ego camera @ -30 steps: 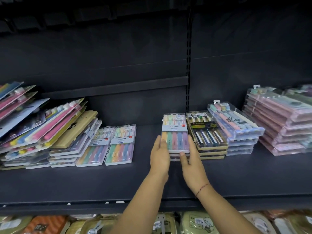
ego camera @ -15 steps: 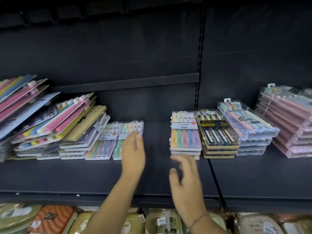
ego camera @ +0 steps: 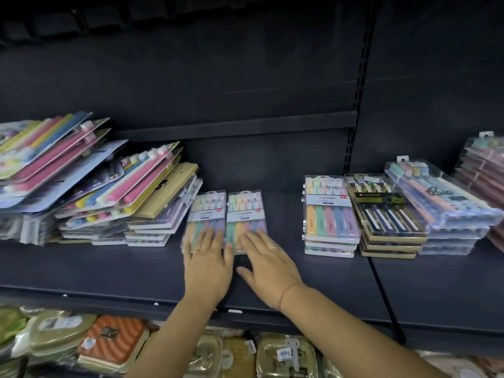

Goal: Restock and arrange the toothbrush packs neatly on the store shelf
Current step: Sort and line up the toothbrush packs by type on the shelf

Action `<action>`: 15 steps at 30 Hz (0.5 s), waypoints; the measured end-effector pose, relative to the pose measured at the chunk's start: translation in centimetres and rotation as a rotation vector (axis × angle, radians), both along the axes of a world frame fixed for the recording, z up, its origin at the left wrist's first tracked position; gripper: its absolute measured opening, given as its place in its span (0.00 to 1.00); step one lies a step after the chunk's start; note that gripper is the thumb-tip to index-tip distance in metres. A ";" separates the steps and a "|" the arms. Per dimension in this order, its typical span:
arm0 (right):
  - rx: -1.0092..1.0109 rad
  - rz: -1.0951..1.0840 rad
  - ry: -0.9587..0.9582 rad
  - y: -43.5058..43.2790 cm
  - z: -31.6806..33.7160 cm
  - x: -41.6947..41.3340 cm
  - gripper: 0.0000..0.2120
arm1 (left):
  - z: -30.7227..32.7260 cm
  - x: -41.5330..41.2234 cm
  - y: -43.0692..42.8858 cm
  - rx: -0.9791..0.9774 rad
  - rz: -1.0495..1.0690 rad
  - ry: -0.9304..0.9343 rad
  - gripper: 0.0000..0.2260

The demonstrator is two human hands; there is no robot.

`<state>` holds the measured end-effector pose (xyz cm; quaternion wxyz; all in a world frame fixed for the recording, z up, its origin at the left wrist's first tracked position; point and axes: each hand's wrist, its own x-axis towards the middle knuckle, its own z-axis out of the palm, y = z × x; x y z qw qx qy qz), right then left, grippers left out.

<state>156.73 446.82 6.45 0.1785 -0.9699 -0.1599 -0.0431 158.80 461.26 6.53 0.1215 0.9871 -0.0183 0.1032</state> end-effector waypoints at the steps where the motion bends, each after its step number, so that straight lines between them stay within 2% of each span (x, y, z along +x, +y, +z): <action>1: 0.007 -0.048 -0.006 -0.8 0.0 -0.5 0.33 | 0.0 -0.4 -0.7 -0.003 -0.032 -0.002 0.39; 3: 0.001 -0.129 -0.011 -2.6 0.0 -1.7 0.32 | 0.1 -1.2 -2.0 -0.030 -0.087 0.007 0.39; 7: -0.005 -0.180 0.009 -3.8 -0.1 -3.1 0.31 | 0.2 -1.6 -3.3 -0.115 -0.160 0.088 0.21; 10: -0.028 -0.257 -0.077 -3.4 -0.5 -4.3 0.27 | -0.1 -1.4 -3.0 -0.255 -0.171 0.047 0.19; 13: -0.058 -0.233 -0.120 -3.1 -1.2 -4.9 0.27 | -0.8 -0.9 -2.0 -0.396 -0.108 -0.036 0.19; 15: -0.067 -0.228 -0.164 -3.2 -1.4 -5.0 0.26 | -0.8 -0.4 -1.5 -0.438 -0.017 0.011 0.23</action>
